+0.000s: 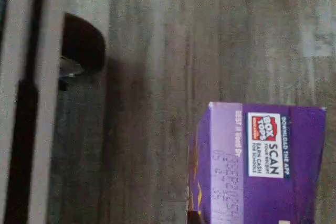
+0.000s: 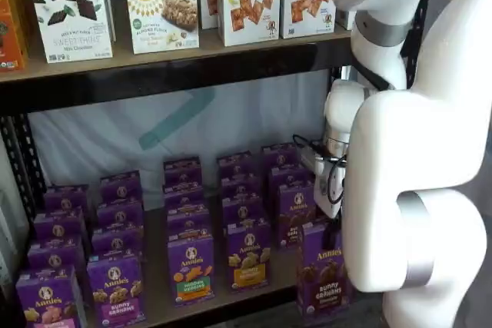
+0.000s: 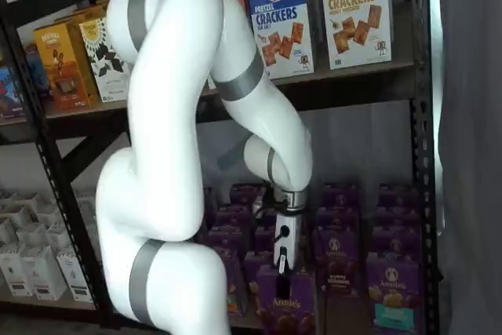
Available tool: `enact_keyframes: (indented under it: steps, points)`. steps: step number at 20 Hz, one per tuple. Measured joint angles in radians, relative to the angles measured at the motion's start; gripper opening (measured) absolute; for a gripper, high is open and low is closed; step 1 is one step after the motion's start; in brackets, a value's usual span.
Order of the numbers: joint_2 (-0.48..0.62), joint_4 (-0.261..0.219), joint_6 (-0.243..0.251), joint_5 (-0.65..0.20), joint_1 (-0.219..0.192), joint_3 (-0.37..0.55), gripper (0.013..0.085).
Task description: Pick up the purple box with a brown patch in the center, on the bottom shelf, the fifth box from the left
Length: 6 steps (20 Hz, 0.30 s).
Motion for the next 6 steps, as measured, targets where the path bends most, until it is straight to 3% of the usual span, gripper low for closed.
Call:
enact_keyframes:
  steps: [6]
  points:
    - [-0.043,-0.016,-0.015,0.093,-0.029,0.006,0.0330]
